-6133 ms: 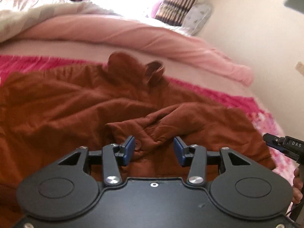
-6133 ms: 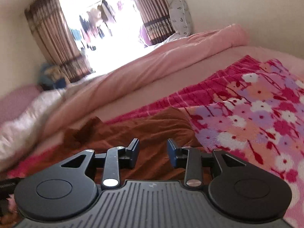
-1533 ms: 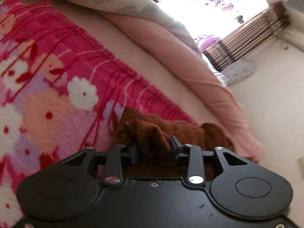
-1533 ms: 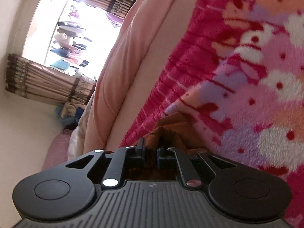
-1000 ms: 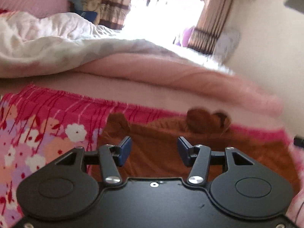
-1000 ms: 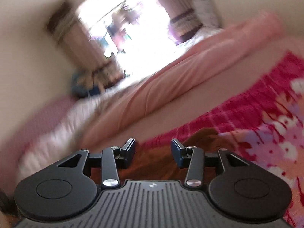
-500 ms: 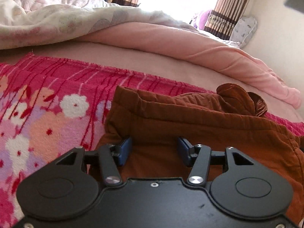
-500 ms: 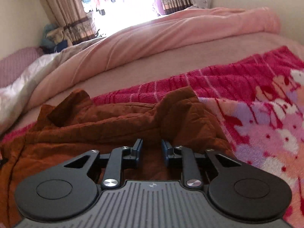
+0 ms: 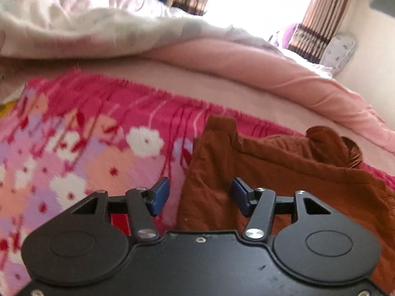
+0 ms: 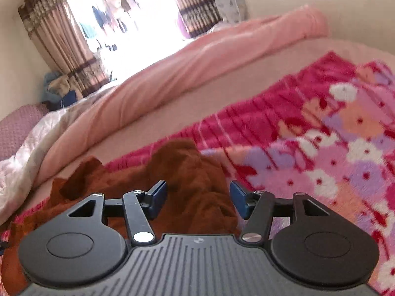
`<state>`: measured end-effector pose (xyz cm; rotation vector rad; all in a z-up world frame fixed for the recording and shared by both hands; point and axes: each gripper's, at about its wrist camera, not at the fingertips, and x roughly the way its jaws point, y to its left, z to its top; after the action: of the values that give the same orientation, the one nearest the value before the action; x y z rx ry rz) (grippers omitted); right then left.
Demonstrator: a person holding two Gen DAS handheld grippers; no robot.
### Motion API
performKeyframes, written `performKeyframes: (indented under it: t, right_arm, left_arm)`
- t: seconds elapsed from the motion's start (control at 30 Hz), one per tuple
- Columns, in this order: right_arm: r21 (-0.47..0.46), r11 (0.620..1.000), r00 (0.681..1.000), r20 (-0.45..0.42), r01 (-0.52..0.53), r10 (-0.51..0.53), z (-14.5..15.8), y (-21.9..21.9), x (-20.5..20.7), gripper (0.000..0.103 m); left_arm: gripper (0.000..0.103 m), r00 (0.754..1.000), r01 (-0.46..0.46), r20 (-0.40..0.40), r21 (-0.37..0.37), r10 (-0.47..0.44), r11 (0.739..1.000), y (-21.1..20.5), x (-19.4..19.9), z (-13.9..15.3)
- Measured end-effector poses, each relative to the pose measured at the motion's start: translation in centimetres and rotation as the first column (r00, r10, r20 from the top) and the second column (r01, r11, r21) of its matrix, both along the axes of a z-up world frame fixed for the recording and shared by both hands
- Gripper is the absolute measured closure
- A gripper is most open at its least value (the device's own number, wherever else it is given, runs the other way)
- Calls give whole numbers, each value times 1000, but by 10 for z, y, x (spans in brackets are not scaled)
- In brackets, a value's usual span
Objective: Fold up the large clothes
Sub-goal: 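Fold the jacket side inward with both grippers and release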
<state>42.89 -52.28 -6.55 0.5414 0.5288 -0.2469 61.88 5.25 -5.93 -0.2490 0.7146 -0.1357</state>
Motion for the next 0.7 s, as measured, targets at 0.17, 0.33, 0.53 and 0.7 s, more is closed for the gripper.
performKeyframes:
  t: [0.17,0.33,0.53,0.7]
  right_arm:
    - [-80,997,1000,10,-4,4,6,11,-2,85]
    - [-54,997,999,-12,47,-48,5,-5,2,93]
    - [7,999,998,-47,53,-52,-21,-12,6,93]
    - [-30,997,997,-9,73,-73,4,-7,-10,71]
  left_arm:
    - [95,998,16,59,1,-16,1000,-12,1,6]
    - [87,1000,-14,0,11,14,1000,-11,19,-8]
    - [54,996,-91,-24,-32,90,995,10,22,-18]
    - [57,995,-79,56,-14,80,997,21,-16,14]
